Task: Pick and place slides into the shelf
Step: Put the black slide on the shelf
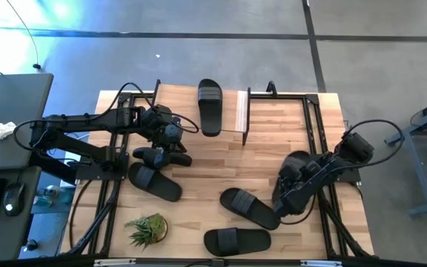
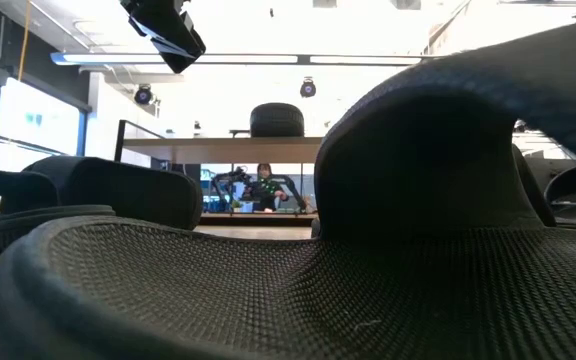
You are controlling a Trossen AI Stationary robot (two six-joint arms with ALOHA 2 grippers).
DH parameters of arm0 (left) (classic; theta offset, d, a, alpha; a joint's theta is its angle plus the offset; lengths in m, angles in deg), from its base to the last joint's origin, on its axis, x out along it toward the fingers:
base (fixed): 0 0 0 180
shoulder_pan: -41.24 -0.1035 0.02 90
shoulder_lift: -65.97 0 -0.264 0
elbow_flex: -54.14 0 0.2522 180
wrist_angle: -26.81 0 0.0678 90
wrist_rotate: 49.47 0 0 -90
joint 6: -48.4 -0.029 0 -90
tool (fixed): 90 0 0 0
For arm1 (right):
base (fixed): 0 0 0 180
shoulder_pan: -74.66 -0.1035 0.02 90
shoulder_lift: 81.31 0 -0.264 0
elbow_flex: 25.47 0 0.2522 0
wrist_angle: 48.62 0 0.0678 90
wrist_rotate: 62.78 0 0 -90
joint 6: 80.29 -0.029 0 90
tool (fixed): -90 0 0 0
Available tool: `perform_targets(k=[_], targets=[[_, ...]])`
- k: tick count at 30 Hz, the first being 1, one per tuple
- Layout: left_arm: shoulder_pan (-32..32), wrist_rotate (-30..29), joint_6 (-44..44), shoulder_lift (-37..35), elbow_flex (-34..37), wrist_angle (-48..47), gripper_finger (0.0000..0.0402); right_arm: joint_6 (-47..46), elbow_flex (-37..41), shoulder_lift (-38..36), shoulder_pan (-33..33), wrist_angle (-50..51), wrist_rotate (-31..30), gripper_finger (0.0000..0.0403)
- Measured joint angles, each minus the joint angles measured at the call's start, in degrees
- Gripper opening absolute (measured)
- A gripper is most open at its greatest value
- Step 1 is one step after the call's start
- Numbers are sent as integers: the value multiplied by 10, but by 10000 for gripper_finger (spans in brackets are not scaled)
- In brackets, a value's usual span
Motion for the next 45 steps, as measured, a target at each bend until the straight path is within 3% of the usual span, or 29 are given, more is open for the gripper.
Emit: perform_targets(k=[5,7,14,23,31,39,45], targets=[[0,0,1,0,0,0,1,-16,0,0,0,1,12,26],[0,0,2,0,0,0,1,-28,0,0,0,4,14,9],[0,1,3,0,0,0,1,-49,-10,-7,0,1,10,4],[0,41,18,-3,0,0,0,-79,-63,-65,0,0,-65,1],[0,94,22,-18,0,2,0,-3,-141,-138,0,1,-158,1],[0,167,32,-42,0,4,0,132,-277,-197,0,1,-266,0],[0,163,45,-75,0,9,0,257,-393,-205,15,-5,-358,0]])
